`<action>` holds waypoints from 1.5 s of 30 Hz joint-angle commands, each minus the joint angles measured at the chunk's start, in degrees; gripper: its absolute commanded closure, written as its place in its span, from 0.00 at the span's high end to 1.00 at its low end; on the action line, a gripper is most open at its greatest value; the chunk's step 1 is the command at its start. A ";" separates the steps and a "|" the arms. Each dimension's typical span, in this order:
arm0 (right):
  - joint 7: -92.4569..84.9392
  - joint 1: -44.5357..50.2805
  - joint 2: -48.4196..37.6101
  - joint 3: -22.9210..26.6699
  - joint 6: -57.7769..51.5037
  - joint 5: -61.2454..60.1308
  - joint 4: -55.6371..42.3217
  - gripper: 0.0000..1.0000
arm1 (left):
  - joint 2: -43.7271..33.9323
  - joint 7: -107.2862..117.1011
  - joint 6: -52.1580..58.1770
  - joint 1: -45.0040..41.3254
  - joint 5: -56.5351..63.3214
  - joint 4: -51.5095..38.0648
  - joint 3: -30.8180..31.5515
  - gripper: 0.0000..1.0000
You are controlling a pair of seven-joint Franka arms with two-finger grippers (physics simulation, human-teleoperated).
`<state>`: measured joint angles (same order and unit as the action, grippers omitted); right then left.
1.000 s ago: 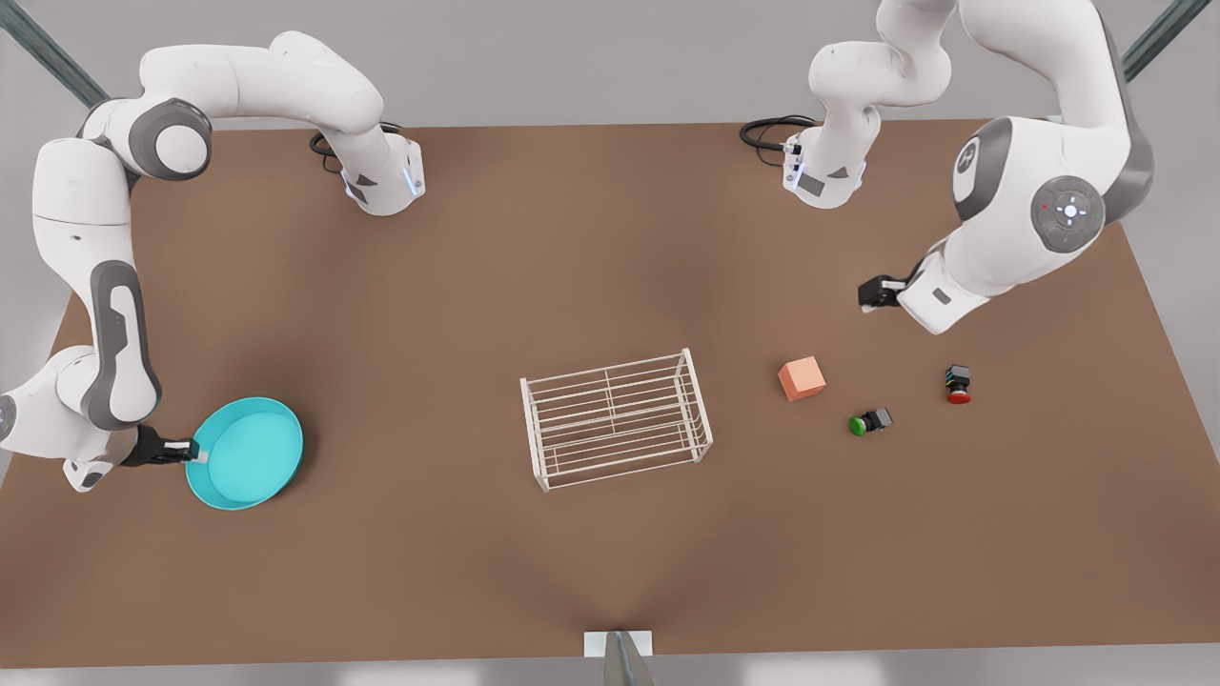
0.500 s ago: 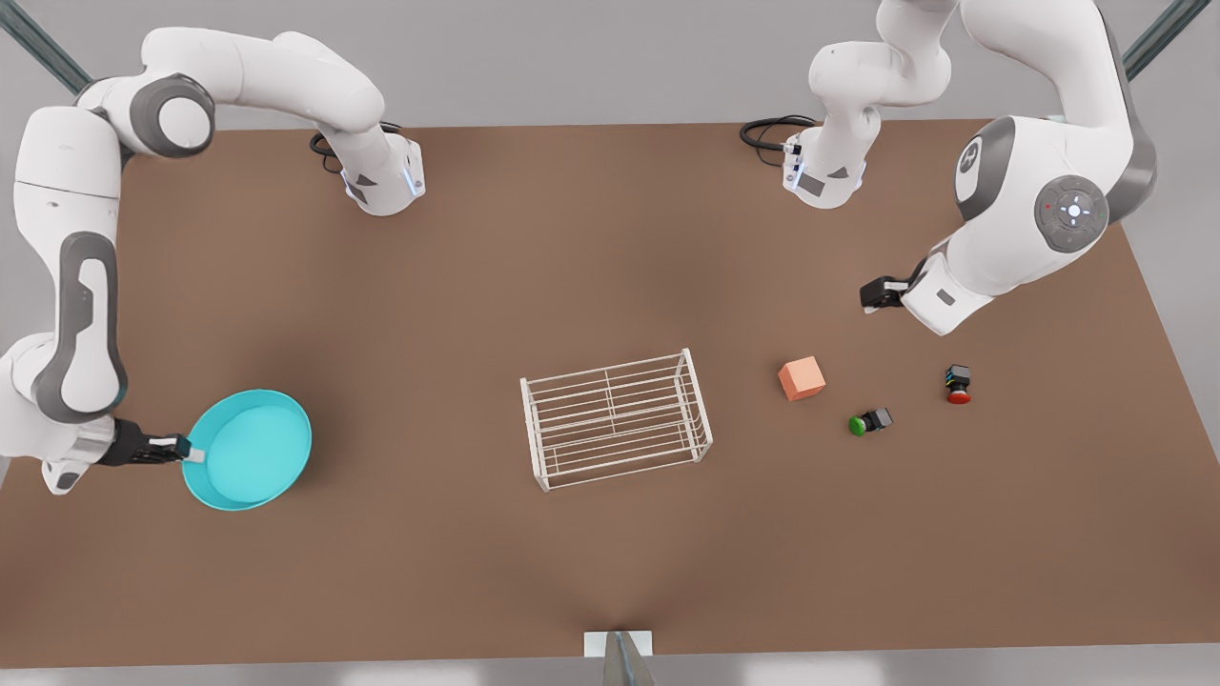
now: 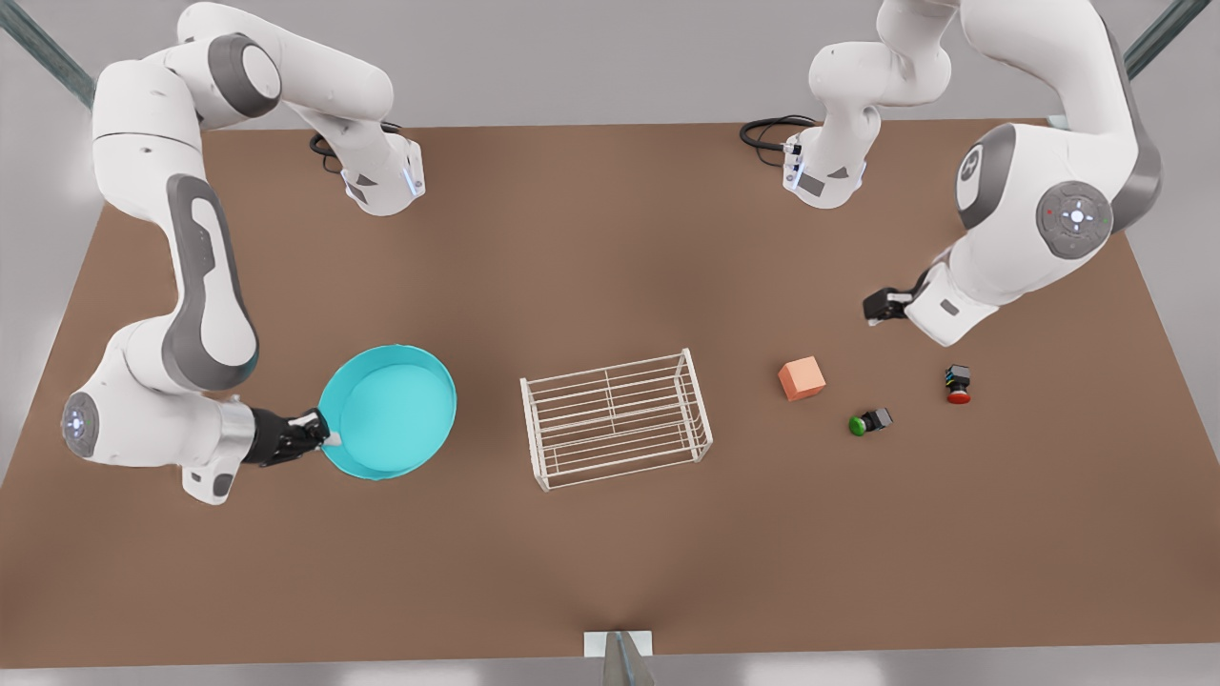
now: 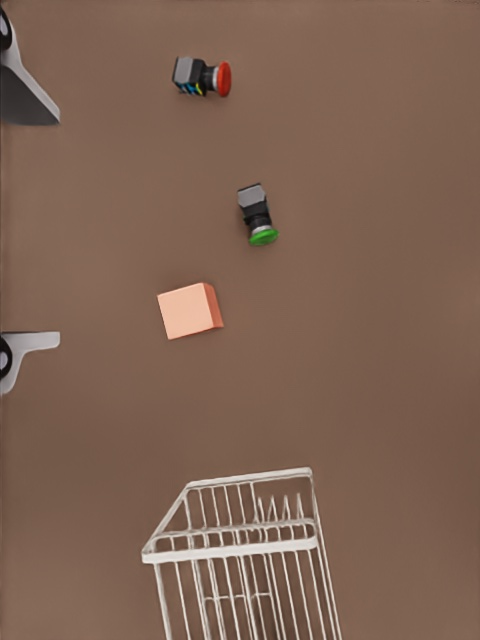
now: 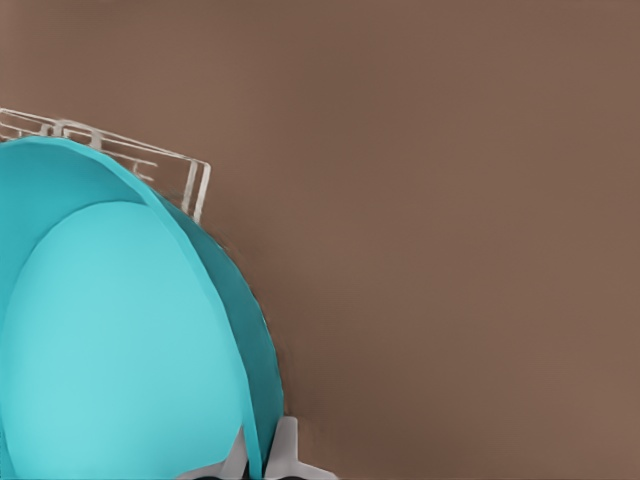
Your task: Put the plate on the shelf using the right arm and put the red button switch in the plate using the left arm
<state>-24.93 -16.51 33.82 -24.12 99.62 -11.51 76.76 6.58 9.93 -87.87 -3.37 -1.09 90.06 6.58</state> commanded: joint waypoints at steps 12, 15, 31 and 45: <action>30.81 20.37 4.06 0.12 10.50 -3.52 -0.12 0.18 | -0.08 0.44 0.51 1.00 0.30 0.38 0.19 1.00; 32.74 23.18 5.38 0.12 15.34 -6.07 -0.03 0.18 | -0.08 0.53 0.51 0.91 0.30 0.56 0.28 1.00; 36.53 26.97 5.65 1.00 22.72 -5.72 0.59 1.00 | 10.04 -20.03 -22.33 1.26 6.18 6.61 0.19 1.00; 22.29 14.05 -5.26 22.54 1.10 19.42 5.77 1.00 | 9.51 -43.24 -57.41 22.88 6.54 36.77 -0.51 1.00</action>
<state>1.17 -2.28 28.57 -1.76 104.06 6.84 82.46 16.17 -12.04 -134.24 18.97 5.33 125.75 6.12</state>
